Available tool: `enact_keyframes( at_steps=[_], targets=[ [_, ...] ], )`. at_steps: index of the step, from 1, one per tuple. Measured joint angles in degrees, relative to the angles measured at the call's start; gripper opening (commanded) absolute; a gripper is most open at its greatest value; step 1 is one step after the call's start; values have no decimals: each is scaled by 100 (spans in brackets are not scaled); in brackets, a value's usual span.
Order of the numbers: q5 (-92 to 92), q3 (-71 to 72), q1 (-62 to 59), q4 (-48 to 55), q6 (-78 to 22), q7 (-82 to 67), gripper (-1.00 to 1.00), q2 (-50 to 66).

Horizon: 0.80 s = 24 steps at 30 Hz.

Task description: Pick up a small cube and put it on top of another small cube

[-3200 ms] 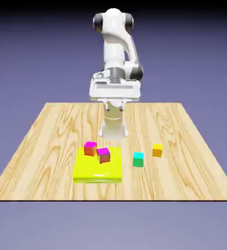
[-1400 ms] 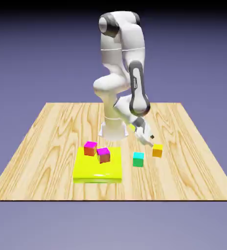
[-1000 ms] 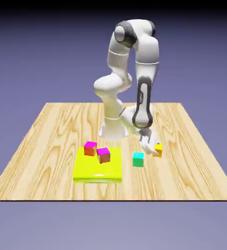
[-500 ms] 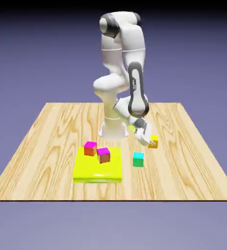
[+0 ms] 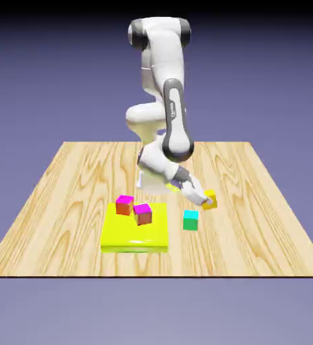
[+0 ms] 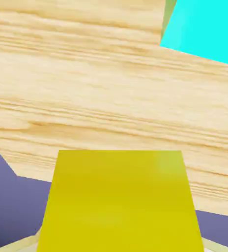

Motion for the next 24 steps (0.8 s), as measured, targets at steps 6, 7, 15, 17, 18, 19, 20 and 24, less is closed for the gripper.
enact_keyframes(
  at_steps=[6, 7, 15, 17, 18, 19, 20, 24],
  targets=[
    [-1496, -191, -773, 429, -566, 79, -100, 60],
    [-1745, -222, -901, 501, -661, 92, -100, 70],
    [-3741, -476, -1931, 1073, -1416, 197, -100, 149],
    [-4240, -539, -2186, 1216, -1605, 223, -100, 169],
    [-4489, -570, -2313, 1288, -1700, 236, -100, 179],
    [-4739, -601, -2440, 1359, -1794, 249, -100, 189],
    [-4988, -631, -2566, 1431, -1888, 263, -100, 199],
    [-5986, -766, -3046, 1717, -2266, 315, -100, 238]
  ],
)
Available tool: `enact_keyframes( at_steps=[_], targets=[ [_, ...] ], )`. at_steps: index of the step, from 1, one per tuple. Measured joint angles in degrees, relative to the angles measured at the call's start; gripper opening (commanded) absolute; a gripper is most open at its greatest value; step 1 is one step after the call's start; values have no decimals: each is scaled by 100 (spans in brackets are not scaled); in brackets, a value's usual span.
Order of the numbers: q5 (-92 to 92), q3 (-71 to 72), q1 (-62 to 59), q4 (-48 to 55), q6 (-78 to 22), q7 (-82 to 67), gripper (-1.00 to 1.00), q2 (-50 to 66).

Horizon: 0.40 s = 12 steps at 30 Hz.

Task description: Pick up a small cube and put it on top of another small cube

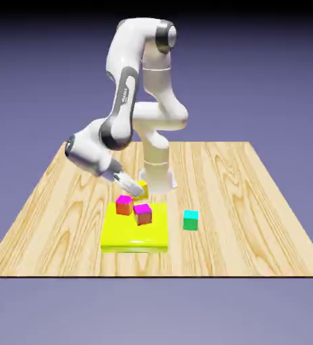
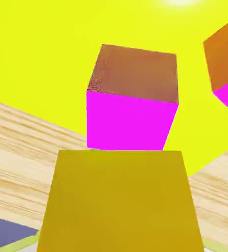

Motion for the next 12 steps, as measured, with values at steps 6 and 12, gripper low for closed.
enact_keyframes(
  at_steps=[6, 12],
  targets=[
    [-752, -61, -692, 67, -72, -25, -100, 119],
    [-586, 20, -370, -268, 400, -152, 100, 284]
  ],
)
